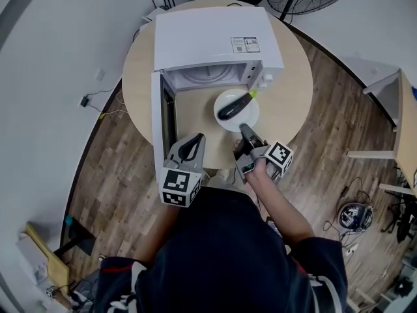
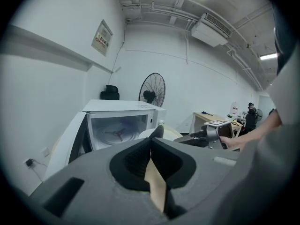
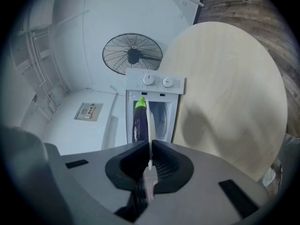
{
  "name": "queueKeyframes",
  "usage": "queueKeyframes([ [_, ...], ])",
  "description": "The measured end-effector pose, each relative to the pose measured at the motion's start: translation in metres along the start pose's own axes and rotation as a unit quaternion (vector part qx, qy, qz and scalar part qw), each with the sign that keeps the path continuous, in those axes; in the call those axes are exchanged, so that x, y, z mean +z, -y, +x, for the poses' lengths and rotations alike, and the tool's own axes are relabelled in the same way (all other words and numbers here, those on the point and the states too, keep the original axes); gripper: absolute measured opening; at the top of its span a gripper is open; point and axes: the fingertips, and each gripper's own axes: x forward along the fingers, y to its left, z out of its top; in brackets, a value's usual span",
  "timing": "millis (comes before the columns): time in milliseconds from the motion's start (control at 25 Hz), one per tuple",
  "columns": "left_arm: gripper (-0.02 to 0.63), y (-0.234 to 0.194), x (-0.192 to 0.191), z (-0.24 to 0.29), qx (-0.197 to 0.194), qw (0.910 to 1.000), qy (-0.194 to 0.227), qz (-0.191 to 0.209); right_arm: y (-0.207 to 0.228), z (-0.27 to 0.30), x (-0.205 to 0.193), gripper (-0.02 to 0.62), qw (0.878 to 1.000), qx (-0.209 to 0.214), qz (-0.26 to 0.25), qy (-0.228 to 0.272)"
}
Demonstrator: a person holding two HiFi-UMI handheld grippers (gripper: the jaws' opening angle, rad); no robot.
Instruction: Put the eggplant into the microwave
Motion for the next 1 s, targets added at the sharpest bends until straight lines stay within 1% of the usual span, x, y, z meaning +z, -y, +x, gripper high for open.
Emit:
queueKeyframes([
  [160,0.017,-0.011,-0.005,-0.001,0.019,0.9998,-0.002,-0.009,-0.001,0.009,-0.001,0.023,1.000,0.001,-0.006,-0.010],
  [360,0.017,-0.025,-0.003,-0.001,0.028,0.9994,0.002,-0.021,-0.004,0.021,-0.008,0.023,1.000,-0.004,-0.011,-0.023],
  [480,0.017,-0.031,-0.005,0.001,0.024,0.9992,0.002,-0.032,-0.006,0.033,-0.015,0.023,0.999,-0.002,-0.009,-0.030],
  [640,0.017,-0.042,-0.004,0.008,0.015,0.9991,0.001,-0.040,-0.001,0.048,-0.023,0.023,0.999,-0.019,-0.017,-0.037],
  [760,0.017,-0.049,0.001,0.012,0.011,0.9992,0.004,-0.039,-0.003,0.060,-0.026,0.023,0.999,-0.018,-0.017,-0.040],
  [1000,0.017,-0.064,-0.003,0.019,0.014,0.9990,-0.010,-0.042,-0.001,0.085,-0.024,0.023,0.999,-0.015,-0.012,-0.039],
])
